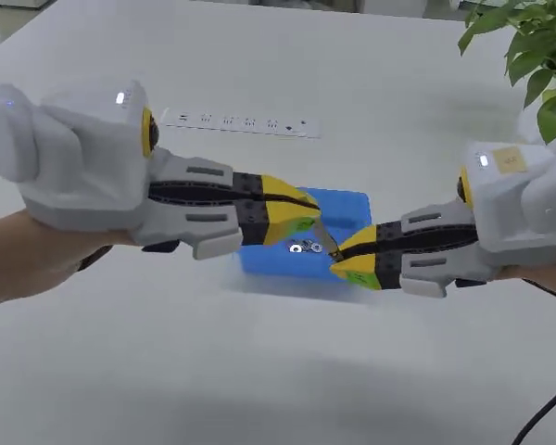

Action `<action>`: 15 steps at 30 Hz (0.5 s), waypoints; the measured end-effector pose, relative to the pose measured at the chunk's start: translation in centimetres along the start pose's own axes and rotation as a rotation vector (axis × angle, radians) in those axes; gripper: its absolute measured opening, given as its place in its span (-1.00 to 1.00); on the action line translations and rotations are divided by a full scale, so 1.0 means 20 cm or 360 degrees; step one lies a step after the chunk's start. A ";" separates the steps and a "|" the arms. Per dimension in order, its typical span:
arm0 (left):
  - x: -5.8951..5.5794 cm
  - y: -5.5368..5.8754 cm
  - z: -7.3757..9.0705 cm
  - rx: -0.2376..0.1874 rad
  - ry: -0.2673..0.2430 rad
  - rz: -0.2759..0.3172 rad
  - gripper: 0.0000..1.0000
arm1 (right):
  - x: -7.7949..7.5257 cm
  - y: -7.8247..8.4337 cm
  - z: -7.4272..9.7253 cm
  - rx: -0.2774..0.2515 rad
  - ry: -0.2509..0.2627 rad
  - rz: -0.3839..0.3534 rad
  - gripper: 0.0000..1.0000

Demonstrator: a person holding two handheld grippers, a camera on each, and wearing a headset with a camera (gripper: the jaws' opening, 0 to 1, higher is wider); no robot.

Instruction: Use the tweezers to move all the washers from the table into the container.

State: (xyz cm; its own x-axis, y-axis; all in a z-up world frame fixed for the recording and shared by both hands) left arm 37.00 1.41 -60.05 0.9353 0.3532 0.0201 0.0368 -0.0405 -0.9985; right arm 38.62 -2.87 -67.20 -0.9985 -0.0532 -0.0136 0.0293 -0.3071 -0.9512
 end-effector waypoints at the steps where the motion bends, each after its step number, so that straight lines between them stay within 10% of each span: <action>1: -0.01 0.01 0.01 0.0003 0.0003 0.0005 -0.91 | 0.01 0.01 0.00 0.0015 -0.0001 0.0016 -0.86; 15: -0.06 0.13 0.08 0.0144 0.0028 0.0024 -0.90 | 0.07 0.09 -0.03 0.0193 -0.0054 0.0068 -0.88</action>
State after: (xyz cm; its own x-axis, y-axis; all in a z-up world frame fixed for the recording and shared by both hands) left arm 35.35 2.41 -62.75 0.9417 0.3365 0.0052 -0.0086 0.0395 -0.9992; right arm 37.18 -2.90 -69.17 -0.9941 -0.1004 -0.0406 0.0791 -0.4165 -0.9057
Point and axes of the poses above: the centre of the closed fingertips' face, and the gripper's own axes: z roughly backward along the fingers, x roughly to its left, y roughly out of its underside, the point moved 2 cm from there along z, roughly backward along the fingers, and after that the axes turned 11 degrees about -x, right-handed, at the moved point
